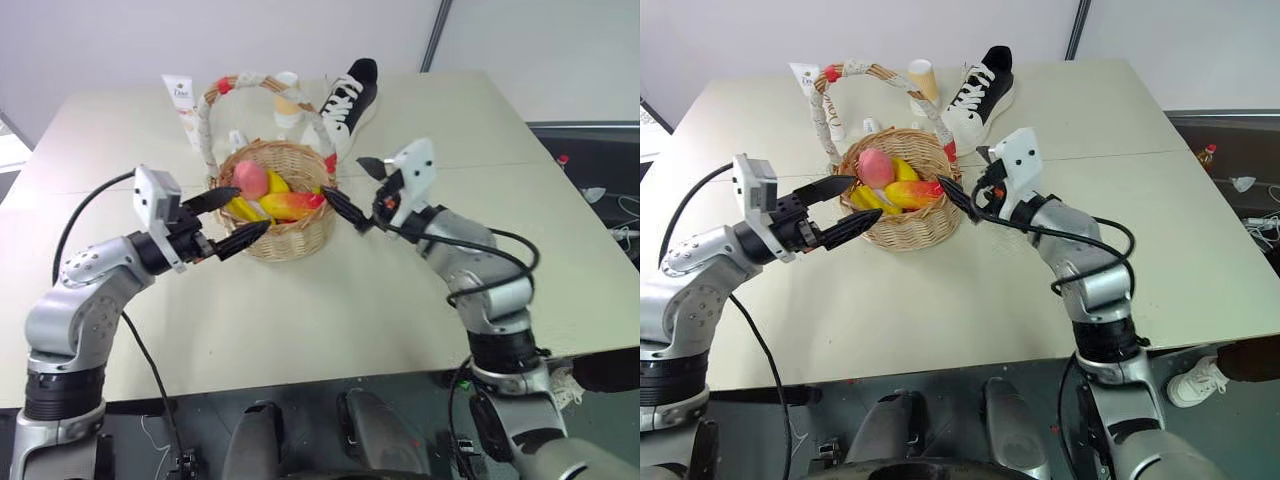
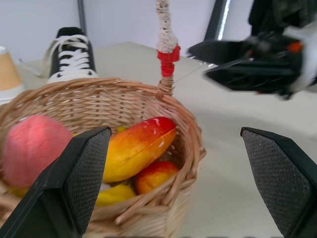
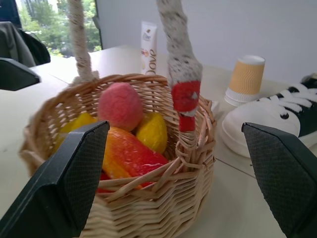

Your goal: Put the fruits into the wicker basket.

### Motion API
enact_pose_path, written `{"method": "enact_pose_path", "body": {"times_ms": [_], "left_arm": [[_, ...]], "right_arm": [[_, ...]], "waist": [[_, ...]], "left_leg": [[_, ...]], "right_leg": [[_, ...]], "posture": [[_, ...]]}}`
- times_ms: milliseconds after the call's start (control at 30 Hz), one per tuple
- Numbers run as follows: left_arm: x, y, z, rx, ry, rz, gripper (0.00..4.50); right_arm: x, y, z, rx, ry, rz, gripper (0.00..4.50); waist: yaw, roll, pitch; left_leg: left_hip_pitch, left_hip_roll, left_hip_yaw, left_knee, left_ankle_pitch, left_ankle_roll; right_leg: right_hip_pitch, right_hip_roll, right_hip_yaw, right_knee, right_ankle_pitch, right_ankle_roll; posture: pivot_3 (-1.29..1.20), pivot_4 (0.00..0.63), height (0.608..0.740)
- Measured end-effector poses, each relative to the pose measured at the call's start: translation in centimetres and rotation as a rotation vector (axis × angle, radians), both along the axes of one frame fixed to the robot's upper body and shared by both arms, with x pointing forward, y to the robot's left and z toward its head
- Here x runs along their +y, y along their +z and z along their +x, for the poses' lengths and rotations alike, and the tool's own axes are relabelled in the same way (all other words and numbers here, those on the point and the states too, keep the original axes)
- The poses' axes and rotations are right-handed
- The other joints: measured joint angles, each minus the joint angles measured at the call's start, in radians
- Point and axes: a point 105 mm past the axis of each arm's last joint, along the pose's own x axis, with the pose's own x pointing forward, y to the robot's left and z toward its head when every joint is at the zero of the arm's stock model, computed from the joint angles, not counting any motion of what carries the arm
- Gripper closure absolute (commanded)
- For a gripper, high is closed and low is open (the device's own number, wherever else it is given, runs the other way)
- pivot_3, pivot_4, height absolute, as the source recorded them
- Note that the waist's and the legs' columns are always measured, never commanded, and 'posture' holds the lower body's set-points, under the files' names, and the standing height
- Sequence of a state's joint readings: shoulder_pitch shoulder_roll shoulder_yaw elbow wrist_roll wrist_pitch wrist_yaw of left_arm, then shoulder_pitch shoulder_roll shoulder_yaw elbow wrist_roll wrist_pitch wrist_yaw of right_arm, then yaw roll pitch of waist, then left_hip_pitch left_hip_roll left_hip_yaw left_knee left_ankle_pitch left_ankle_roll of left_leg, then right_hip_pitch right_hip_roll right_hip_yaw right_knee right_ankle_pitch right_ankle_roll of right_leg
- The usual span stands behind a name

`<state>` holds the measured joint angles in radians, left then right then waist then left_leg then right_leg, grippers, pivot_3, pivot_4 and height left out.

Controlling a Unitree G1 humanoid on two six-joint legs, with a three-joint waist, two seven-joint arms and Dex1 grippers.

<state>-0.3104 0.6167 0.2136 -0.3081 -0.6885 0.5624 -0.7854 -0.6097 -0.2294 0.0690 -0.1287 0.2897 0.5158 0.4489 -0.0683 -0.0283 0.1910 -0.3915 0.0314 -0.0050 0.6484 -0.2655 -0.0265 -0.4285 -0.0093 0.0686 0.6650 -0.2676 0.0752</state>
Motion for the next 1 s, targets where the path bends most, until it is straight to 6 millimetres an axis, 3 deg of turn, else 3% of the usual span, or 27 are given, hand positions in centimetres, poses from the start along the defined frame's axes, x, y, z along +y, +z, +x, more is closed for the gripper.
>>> {"method": "enact_pose_path", "body": {"times_ms": [33,133,367,533,700,733,800,867,1000], "left_arm": [[0.0,0.0,0.0,0.001,0.003,-0.001,0.00],[-0.2,-0.1,-0.1,-0.002,0.008,-0.008,0.00],[-0.3,-0.8,-0.6,0.015,0.040,-0.021,0.00],[-0.3,-0.8,-0.6,0.015,0.042,-0.028,0.00],[-0.7,-0.5,-0.5,0.004,0.028,-0.035,0.00],[-0.8,-0.3,-0.4,-0.002,0.020,-0.035,0.00],[-0.9,-0.3,-0.3,0.001,0.009,-0.036,0.00],[-1.3,-0.6,0.1,0.016,-0.007,-0.045,0.00],[-2.2,-0.6,0.7,0.022,-0.043,-0.062,0.00]], "right_arm": [[0.3,-0.1,0.7,-0.001,-0.015,0.006,0.04],[0.6,-0.1,2.9,0.007,-0.087,0.033,0.78],[0.8,-0.8,3.5,0.021,-0.084,0.052,4.40],[0.1,-0.8,2.9,0.004,-0.097,0.065,4.46],[-5.8,1.4,1.9,-0.105,-0.258,0.059,4.46],[-7.8,1.9,1.7,-0.126,-0.317,0.055,4.46],[-13.7,3.2,1.1,-0.161,-0.508,0.053,4.46],[-17.8,3.7,0.6,-0.166,-0.661,0.093,4.46],[-23.8,3.2,-0.1,-0.129,-0.891,0.192,4.46]], "waist": [[-0.001,0.000,0.000],[-0.001,0.000,0.000],[0.003,0.000,0.000],[0.003,0.000,0.000],[0.015,0.000,0.000],[0.024,0.000,0.000],[0.030,0.000,0.000],[0.030,0.000,0.000],[0.020,0.000,0.000]], "left_leg": [[0.000,0.000,0.000,0.000,0.000,0.000],[0.000,0.000,0.000,0.000,0.000,0.000],[-0.001,0.000,-0.001,0.000,0.000,0.000],[-0.001,0.000,-0.001,0.000,0.000,0.000],[-0.002,0.000,-0.001,0.000,0.000,0.000],[-0.002,-0.001,-0.001,0.000,0.000,0.000],[-0.002,-0.002,0.001,0.000,0.000,0.000],[-0.002,-0.004,0.001,0.000,0.000,0.000],[-0.001,-0.003,0.003,0.000,0.000,0.000]], "right_leg": [[0.000,0.000,0.000,0.000,0.000,0.000],[0.000,-0.002,0.001,0.000,0.000,0.000],[0.000,-0.004,0.001,-0.001,0.000,0.001],[0.000,-0.003,0.000,0.000,0.000,0.000],[0.000,-0.004,0.000,-0.001,0.000,0.001],[0.000,-0.004,0.000,-0.002,0.000,0.001],[0.000,-0.004,0.000,-0.002,0.000,0.001],[0.000,-0.004,0.000,-0.002,0.000,0.001],[0.000,-0.001,0.002,-0.002,0.000,0.001]], "posture": [[0.00,0.150,0.740],[0.00,0.150,0.740],[0.00,0.150,0.740],[0.00,0.150,0.740],[0.00,0.150,0.740],[0.00,0.150,0.740],[0.00,0.150,0.740],[0.00,0.150,0.740],[0.00,0.150,0.740]]}}
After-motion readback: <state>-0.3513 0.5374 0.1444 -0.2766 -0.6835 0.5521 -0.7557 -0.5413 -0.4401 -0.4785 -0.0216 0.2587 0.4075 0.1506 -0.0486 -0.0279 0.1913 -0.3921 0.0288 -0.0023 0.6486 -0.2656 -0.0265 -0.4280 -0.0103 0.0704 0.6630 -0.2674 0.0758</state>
